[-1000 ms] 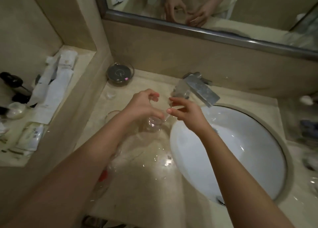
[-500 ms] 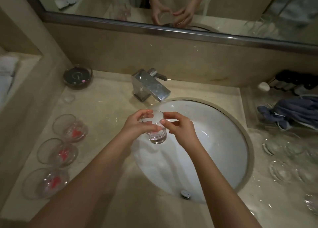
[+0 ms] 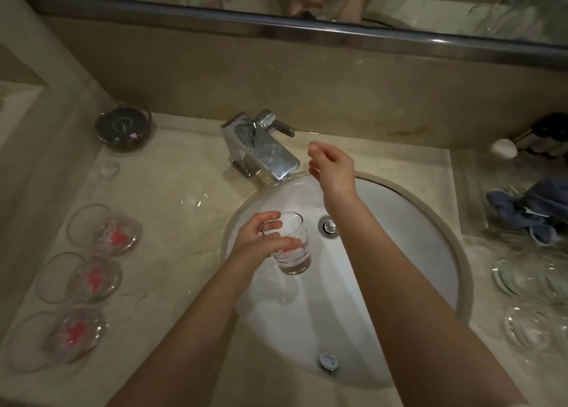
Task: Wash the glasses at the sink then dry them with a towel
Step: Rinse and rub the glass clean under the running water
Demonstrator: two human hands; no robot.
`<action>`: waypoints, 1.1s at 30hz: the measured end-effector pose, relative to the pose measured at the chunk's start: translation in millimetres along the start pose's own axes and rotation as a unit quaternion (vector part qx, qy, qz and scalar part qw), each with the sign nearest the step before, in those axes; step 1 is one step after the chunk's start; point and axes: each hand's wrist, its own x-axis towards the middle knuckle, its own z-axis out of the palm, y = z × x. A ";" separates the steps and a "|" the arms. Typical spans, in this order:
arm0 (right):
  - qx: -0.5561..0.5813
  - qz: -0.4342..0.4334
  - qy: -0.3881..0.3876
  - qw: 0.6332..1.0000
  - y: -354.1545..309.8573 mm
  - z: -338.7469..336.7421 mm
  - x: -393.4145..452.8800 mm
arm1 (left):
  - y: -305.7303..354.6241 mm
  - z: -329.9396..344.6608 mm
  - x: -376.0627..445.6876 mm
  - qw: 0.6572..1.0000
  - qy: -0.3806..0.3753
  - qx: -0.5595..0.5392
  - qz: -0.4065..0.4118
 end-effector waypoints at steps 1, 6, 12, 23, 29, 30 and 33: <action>0.001 0.000 -0.013 1.000 -4.1 5.8 4.9 | 0.3 0.2 1.3 1.000 0.012 -0.005 0.000; 0.009 0.001 -0.085 0.996 -18.7 26.0 23.8 | 8.9 2.4 8.9 0.998 0.037 -0.042 0.001; -0.054 -0.073 -0.047 0.995 -15.8 35.2 34.4 | 18.9 4.6 14.5 0.997 0.044 -0.060 0.006; -0.083 -0.061 -0.028 0.994 -18.3 35.8 46.4 | 23.0 7.9 23.0 0.995 0.047 -0.081 0.017; -0.094 -0.056 -0.031 0.993 -18.6 34.8 46.6 | 22.0 5.8 22.9 0.995 0.047 -0.082 0.018; -0.095 -0.053 -0.036 0.993 -16.5 32.5 45.5 | 21.8 4.9 23.5 0.995 0.049 -0.082 0.019; -0.058 -0.008 -0.032 0.998 -1.9 20.4 35.2 | 22.7 2.7 25.7 0.994 0.051 -0.091 0.024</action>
